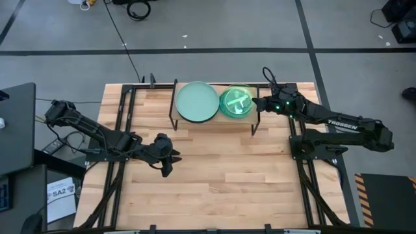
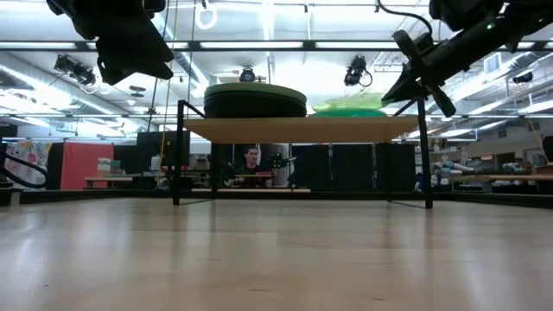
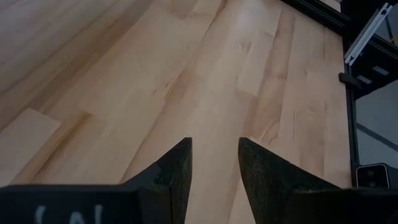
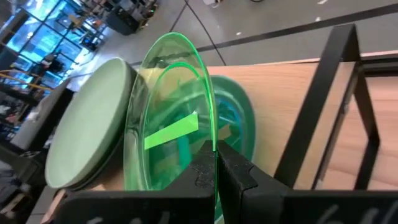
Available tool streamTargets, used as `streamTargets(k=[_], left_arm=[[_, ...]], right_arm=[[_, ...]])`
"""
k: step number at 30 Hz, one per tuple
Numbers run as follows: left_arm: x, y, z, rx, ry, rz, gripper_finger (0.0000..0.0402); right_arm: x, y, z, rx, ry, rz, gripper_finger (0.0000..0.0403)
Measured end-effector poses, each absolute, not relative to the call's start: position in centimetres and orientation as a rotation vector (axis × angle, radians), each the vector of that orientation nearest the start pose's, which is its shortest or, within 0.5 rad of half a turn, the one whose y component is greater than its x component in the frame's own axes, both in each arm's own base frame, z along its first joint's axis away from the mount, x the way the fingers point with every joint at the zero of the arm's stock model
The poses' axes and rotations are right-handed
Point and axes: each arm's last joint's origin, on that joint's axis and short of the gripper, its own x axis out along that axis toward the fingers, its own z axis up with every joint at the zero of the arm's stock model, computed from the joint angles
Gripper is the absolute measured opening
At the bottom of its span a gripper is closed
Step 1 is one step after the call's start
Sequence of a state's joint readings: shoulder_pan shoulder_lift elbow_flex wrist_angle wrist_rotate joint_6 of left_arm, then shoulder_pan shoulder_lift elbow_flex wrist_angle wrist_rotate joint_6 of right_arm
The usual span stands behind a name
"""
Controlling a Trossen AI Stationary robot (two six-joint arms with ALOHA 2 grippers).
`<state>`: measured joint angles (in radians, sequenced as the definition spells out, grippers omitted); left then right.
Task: Place and stack plates onto a shelf
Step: Stack the green plate on top of the blue plate on the shelf
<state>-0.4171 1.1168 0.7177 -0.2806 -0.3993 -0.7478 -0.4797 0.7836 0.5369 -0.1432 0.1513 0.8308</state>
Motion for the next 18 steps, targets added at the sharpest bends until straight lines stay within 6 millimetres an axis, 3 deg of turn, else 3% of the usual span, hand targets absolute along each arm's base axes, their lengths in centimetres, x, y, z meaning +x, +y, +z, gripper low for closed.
streamTargets(k=[18], left_arm=[[21.2, -8.2, 24.1, -0.453, 0.591, 0.213, 0.0137]], right_arm=[[16.4, -9.5, 24.6, 0.862, 0.105, -0.755, 0.002]])
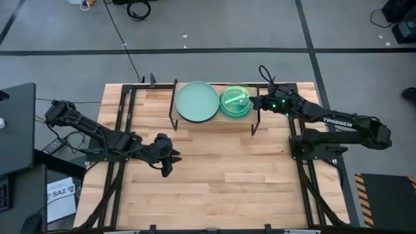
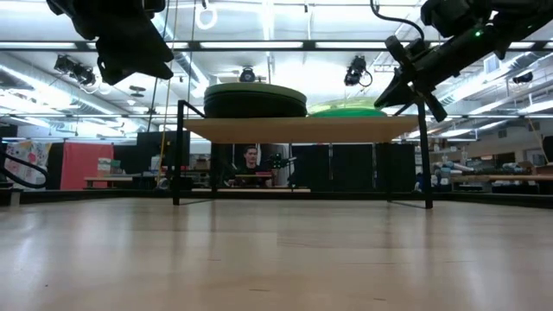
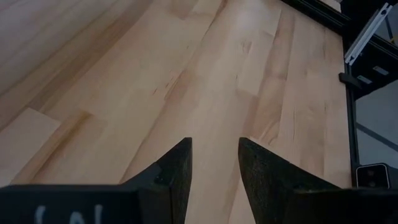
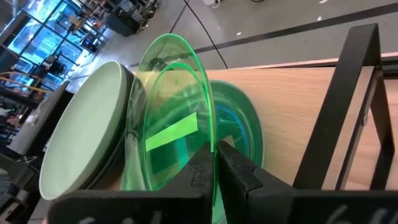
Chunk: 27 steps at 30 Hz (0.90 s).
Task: Place and stack plates onto a shelf
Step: Stack the green plate on top of the blue plate on the shelf
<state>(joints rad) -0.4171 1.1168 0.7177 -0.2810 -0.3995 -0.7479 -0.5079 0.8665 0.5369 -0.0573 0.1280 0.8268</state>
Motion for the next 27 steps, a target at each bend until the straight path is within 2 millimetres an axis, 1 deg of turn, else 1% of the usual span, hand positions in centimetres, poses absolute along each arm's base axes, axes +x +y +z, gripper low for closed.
streamTargets(k=[13, 20, 27], left_arm=[[21.18, -8.16, 24.15, -0.454, 0.591, 0.213, 0.0137], [21.18, -8.16, 24.15, -0.454, 0.59, 0.213, 0.0137], [21.19, -8.16, 24.16, -0.454, 0.59, 0.213, 0.0137]], right_arm=[[16.36, -9.53, 24.52, 0.864, 0.111, -0.757, 0.0071], [16.36, -9.54, 24.52, 0.862, 0.11, -0.759, 0.0119], [16.38, -9.54, 24.61, 0.821, 0.118, -0.75, 0.017]])
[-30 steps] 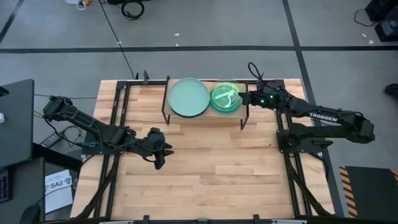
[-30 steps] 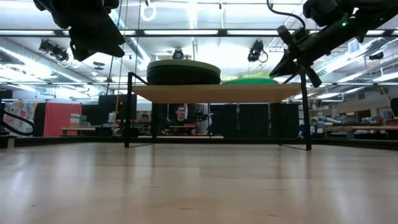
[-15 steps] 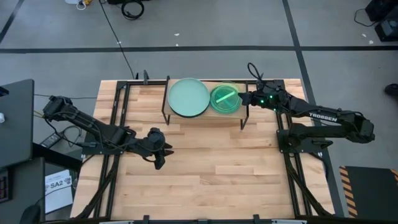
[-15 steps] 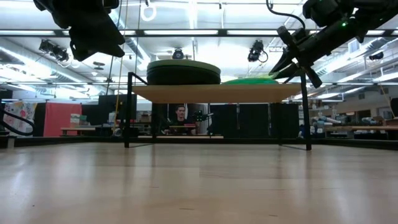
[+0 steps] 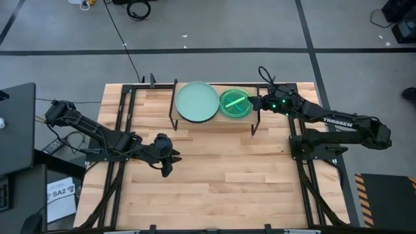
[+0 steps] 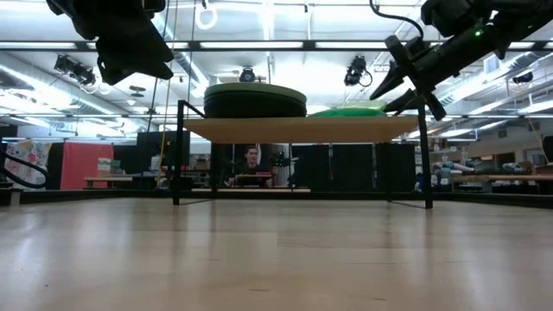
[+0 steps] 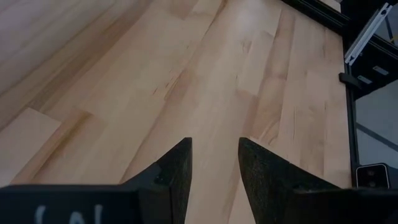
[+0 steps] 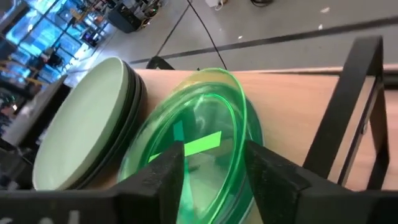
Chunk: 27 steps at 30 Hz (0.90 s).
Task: Place and stack plates onto a shelf
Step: Stack the green plate on top of the blue plate on the shelf, then return to Home Position
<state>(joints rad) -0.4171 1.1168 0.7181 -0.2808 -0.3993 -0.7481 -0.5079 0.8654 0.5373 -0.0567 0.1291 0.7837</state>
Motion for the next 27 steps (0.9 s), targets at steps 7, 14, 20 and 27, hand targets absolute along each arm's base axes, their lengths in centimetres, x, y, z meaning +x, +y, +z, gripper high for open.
streamTargets(k=[7, 14, 20, 27], left_arm=[[21.2, -8.2, 24.2, -0.458, 0.589, 0.214, 0.0137], [21.2, -8.2, 24.2, -0.463, 0.585, 0.214, 0.0137], [21.6, -8.2, 24.6, -0.427, 0.541, 0.181, 0.0137], [22.8, -7.0, 25.9, -0.31, 0.408, 0.14, 0.0137]], right_arm=[[16.1, -9.6, 25.2, 0.643, 0.133, -0.724, 0.0196], [14.7, -9.7, 26.4, 0.536, 0.089, -0.738, 0.0197], [13.8, -9.2, 27.4, 0.523, 0.03, -0.686, 0.0196], [14.6, -8.4, 28.6, 0.512, -0.03, -0.381, 0.0174]])
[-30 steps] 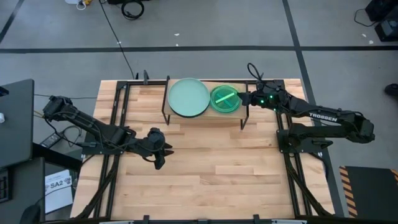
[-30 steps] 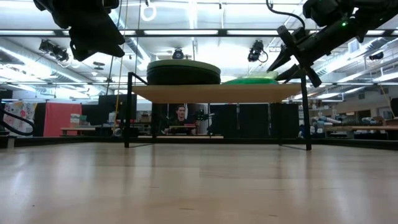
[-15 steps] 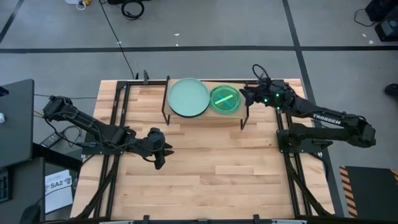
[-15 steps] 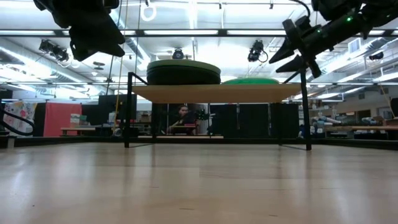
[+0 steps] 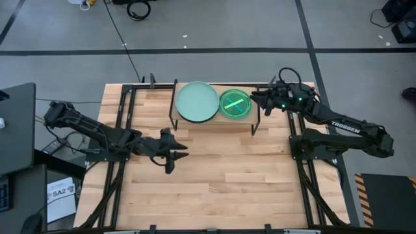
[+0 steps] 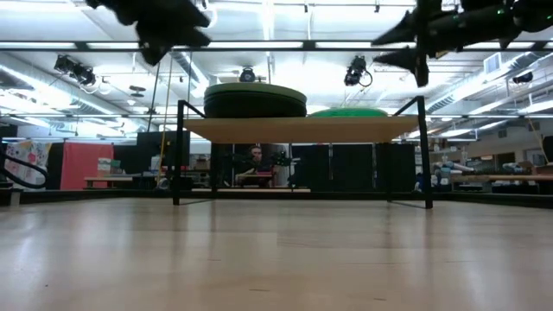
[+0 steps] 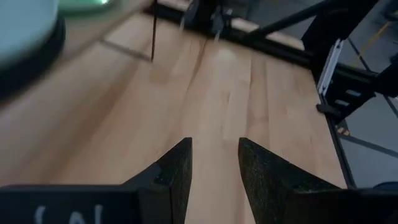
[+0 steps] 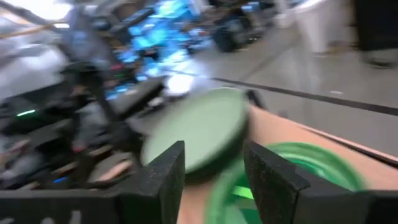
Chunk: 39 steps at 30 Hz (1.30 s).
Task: Place and stack plates onto a shelf
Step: Return to Home Position
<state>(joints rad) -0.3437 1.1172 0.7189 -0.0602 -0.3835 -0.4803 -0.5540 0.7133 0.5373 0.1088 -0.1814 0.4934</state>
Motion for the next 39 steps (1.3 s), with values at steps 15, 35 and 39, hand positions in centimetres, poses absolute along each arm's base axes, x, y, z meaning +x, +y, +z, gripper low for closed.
streamTargets(k=[15, 35, 39], left_arm=[[18.8, -2.4, 30.5, -0.132, 0.233, 0.14, 0.0137], [8.9, -0.3, 32.0, -0.132, 0.194, 0.257, 0.0137], [8.1, -0.1, 31.4, -0.133, 0.17, 0.26, 0.0137]], right_arm=[[14.6, -6.2, 30.6, 0.446, -0.144, -0.107, 0.003], [9.8, -3.7, 31.3, 0.268, -0.15, -0.086, 0.0007], [8.8, -3.2, 31.4, 0.224, -0.163, -0.088, 0.0007]])
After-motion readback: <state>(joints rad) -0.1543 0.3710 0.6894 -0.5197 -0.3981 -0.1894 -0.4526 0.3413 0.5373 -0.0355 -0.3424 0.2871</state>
